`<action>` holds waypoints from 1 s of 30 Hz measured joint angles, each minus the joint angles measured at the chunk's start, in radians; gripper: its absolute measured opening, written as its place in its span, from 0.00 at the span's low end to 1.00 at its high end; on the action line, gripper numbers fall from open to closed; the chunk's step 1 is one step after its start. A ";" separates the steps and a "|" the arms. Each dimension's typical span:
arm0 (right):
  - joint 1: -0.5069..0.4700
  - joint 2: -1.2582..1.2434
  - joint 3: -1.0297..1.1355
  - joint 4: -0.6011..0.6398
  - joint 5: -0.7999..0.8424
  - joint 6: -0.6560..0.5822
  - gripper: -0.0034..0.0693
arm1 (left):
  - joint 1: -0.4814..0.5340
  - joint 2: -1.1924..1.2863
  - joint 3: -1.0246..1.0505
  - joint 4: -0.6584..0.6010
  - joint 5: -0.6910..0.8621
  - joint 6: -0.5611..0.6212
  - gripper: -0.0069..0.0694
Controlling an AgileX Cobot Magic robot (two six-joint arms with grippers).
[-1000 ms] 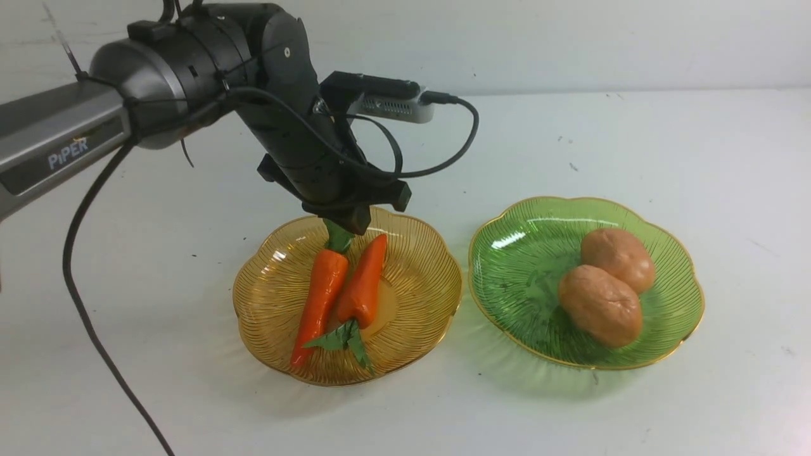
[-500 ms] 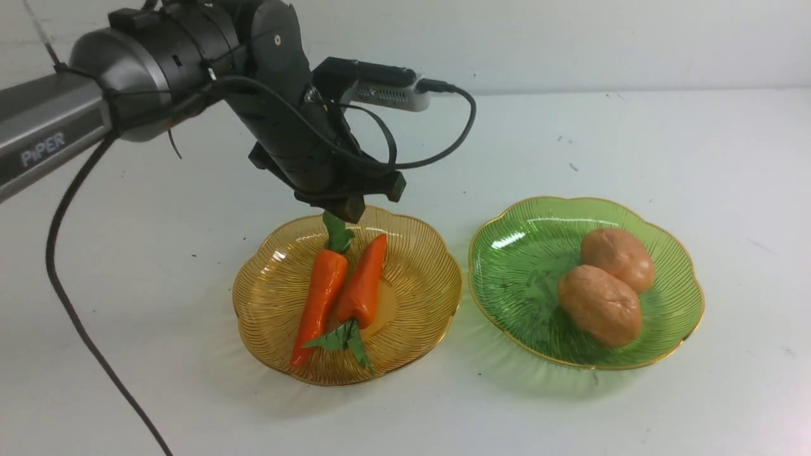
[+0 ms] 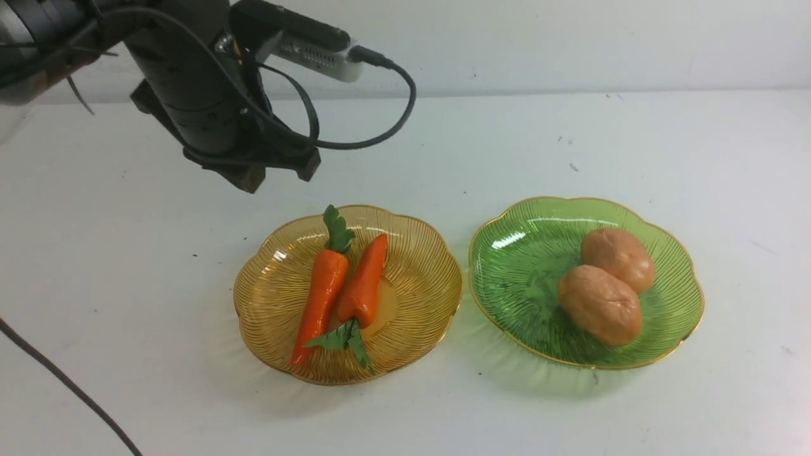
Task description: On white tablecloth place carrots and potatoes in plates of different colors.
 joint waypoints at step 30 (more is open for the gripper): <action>-0.013 0.000 0.000 0.000 0.001 0.008 0.03 | 0.000 -1.048 1.268 -0.205 -0.864 -0.036 0.09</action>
